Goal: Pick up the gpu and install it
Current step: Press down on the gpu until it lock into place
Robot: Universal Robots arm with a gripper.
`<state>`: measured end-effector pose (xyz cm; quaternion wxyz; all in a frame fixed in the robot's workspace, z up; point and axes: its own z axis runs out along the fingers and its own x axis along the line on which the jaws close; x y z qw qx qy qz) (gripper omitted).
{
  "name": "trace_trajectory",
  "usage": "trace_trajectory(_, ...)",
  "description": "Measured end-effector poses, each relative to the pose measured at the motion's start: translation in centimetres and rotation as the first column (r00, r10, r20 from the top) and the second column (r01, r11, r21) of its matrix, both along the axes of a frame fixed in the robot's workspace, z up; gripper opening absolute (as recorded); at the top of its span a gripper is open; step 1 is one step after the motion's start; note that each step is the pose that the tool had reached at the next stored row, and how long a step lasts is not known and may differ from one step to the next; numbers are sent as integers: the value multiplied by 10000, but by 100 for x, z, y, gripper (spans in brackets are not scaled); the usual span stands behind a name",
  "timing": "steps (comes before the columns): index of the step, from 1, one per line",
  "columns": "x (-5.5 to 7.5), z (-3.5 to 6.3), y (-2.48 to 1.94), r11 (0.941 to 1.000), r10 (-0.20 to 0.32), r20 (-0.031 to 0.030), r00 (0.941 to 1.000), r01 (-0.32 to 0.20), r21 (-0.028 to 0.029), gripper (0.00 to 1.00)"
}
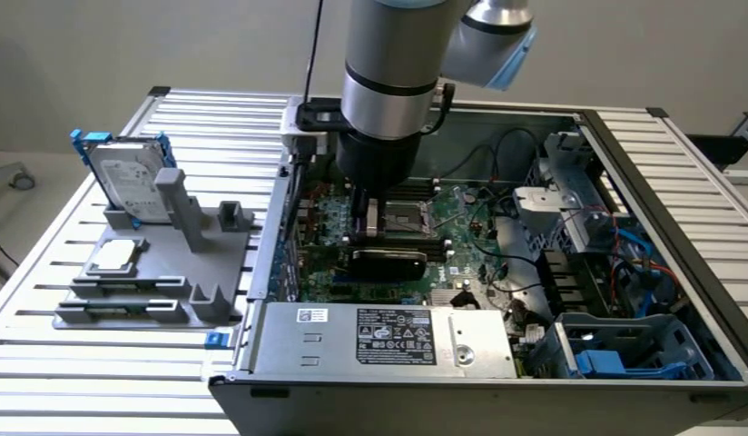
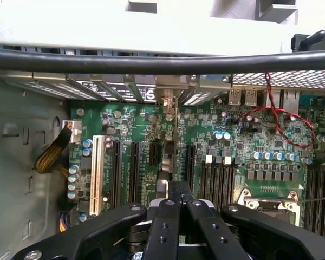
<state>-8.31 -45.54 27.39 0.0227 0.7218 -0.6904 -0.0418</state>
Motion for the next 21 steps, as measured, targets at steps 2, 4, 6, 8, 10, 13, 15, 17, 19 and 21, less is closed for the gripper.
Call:
trace_trajectory(2, 0, -10, 5, 10000, 1, 4, 10000, -1, -1, 11)
trace_trajectory(4, 0, -23, 7, 10000, 0, 7, 10000, 0, -8, 11)
trace_trajectory(6, 0, -35, 8, 10000, 1, 6, 10000, -1, -17, 11)
trace_trajectory(8, -1, -47, 8, 10000, 0, 6, 10000, 0, -24, 11)
trace_trajectory(10, 0, -58, 9, 10000, 0, 8, 10000, 0, -30, 11)
trace_trajectory(13, 0, -76, 9, 10000, 2, 11, 10000, -2, -34, 11)
trace_trajectory(15, -1, -83, 8, 10000, 1, 7, 10000, -1, -47, 11)
trace_trajectory(17, -1, -86, 8, 10000, 0, 7, 10000, 0, -50, 11)
trace_trajectory(19, -1, -81, 10, 10000, -1, 12, 10000, 1, -39, 11)
trace_trajectory(21, 0, -13, 11, 10000, -1, 18, 10000, 1, -31, 11)
